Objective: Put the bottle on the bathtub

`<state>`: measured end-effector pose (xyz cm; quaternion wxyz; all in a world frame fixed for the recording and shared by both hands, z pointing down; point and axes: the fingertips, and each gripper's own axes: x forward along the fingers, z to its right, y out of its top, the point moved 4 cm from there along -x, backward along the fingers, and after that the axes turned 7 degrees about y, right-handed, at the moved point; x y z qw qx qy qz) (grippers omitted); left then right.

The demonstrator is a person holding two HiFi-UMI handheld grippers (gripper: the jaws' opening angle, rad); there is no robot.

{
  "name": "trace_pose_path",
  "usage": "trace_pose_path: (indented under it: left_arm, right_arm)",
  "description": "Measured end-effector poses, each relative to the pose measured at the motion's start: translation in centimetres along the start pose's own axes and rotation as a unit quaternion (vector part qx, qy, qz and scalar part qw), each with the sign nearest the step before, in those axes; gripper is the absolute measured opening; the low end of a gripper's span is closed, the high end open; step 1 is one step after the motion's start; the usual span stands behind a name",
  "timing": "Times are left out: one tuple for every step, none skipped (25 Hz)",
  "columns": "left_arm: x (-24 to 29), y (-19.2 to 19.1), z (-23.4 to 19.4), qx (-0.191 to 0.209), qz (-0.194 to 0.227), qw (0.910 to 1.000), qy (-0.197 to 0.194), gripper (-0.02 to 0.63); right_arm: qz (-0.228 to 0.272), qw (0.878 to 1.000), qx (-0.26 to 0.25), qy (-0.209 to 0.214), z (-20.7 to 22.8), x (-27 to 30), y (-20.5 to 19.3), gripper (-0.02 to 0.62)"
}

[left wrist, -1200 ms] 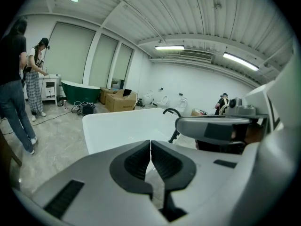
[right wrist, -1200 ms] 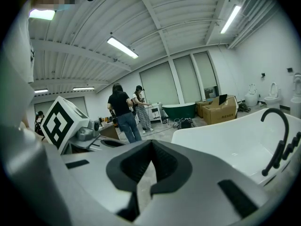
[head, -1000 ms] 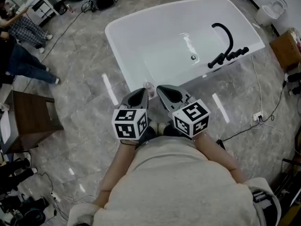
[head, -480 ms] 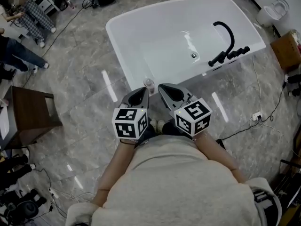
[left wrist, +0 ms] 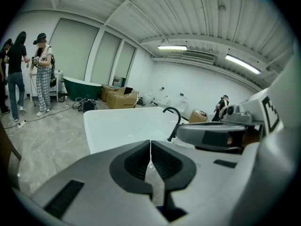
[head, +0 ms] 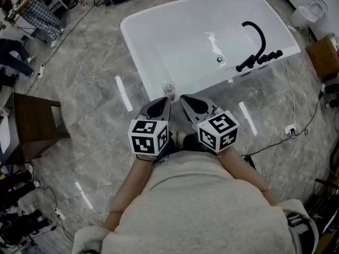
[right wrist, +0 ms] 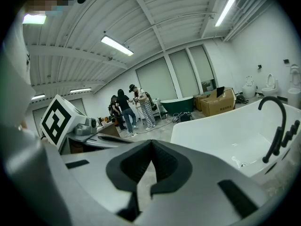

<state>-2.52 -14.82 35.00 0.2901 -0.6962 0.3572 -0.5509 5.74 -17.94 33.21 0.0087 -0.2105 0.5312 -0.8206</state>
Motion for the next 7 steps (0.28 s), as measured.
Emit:
trace_pose_path:
  left_arm:
    - [-0.10,-0.08,-0.02,0.000,0.000,1.0000,0.000,0.009]
    - [-0.19,-0.21,-0.06,-0.001,-0.001,1.0000,0.000,0.009]
    - [-0.25,-0.35,-0.11,-0.003,-0.003,1.0000,-0.001,0.009]
    - [-0.27,-0.48,-0.19,-0.006,-0.004,1.0000,-0.002,0.009]
    - [-0.29,-0.58,-0.28,-0.008,-0.005,1.0000,-0.003,0.009]
    - [-0.31,-0.66,-0.38,-0.010,-0.005,0.9999,-0.003,0.009]
    - [-0.33,-0.74,-0.48,-0.012,-0.005,0.9999,-0.002,0.009]
  right_arm:
    - [0.000,1.000,-0.002,-0.001,-0.09,-0.03,0.03,-0.002]
    - [0.001,1.000,-0.002,-0.001,-0.16,-0.05,0.02,-0.002]
    - [0.001,1.000,-0.002,-0.001,-0.19,-0.08,-0.02,-0.002]
    - [0.001,1.000,-0.001,-0.002,-0.18,-0.11,-0.09,-0.002]
    - [0.001,1.000,0.001,-0.003,-0.16,-0.15,-0.19,-0.002]
    - [0.001,1.000,0.003,-0.004,-0.14,-0.19,-0.30,-0.002]
    - [0.000,1.000,0.005,-0.004,-0.13,-0.24,-0.41,-0.002]
